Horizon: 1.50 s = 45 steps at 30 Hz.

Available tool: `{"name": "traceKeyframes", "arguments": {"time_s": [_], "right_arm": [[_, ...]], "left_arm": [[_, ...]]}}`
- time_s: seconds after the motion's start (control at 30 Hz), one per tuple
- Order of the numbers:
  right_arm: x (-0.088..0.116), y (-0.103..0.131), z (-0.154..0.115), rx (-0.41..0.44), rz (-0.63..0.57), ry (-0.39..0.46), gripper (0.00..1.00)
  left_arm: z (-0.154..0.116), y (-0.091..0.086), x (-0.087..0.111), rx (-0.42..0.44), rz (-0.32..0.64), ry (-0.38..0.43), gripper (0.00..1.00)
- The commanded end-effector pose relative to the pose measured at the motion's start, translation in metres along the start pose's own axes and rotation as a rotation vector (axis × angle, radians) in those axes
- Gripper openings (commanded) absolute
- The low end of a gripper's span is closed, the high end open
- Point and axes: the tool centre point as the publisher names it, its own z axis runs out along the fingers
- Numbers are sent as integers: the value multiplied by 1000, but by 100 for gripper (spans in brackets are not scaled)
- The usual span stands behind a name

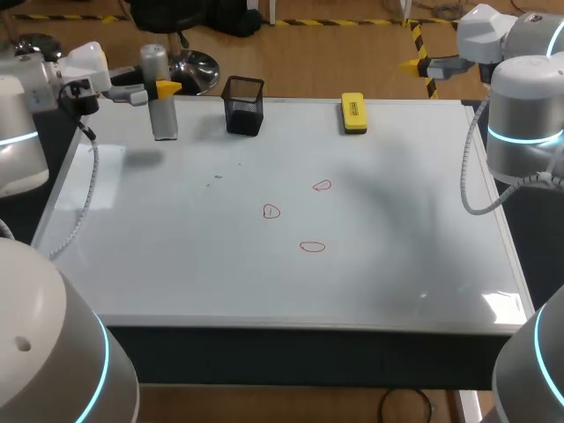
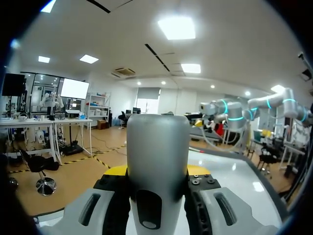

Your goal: Pick up the inspection probe, press it on each red-marked spot on the whiteboard one by one, put down the probe, pick up the eraser, and wipe off all the red marks.

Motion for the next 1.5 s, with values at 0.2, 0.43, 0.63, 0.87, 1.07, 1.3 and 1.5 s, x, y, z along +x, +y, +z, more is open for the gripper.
{"name": "traceKeyframes", "arguments": {"time_s": [0.2,0.43,0.63,0.87,1.07,1.3,1.5], "right_arm": [[5,0,3,22,-16,33,100],[30,-4,10,61,-71,157,100],[53,-6,18,92,-159,324,100],[83,-16,29,225,-348,534,100],[103,-25,33,329,-526,688,100],[111,-30,38,375,-674,767,100],[118,-41,44,418,-835,866,100]], "left_arm": [[0,-2,3,0,2,-10,0],[0,-2,3,0,2,-10,0],[0,-2,3,0,2,-10,0],[0,-2,3,0,2,-10,0],[0,-2,3,0,2,-10,0],[0,-2,3,0,2,-10,0],[0,-2,3,0,2,-10,0]]}}
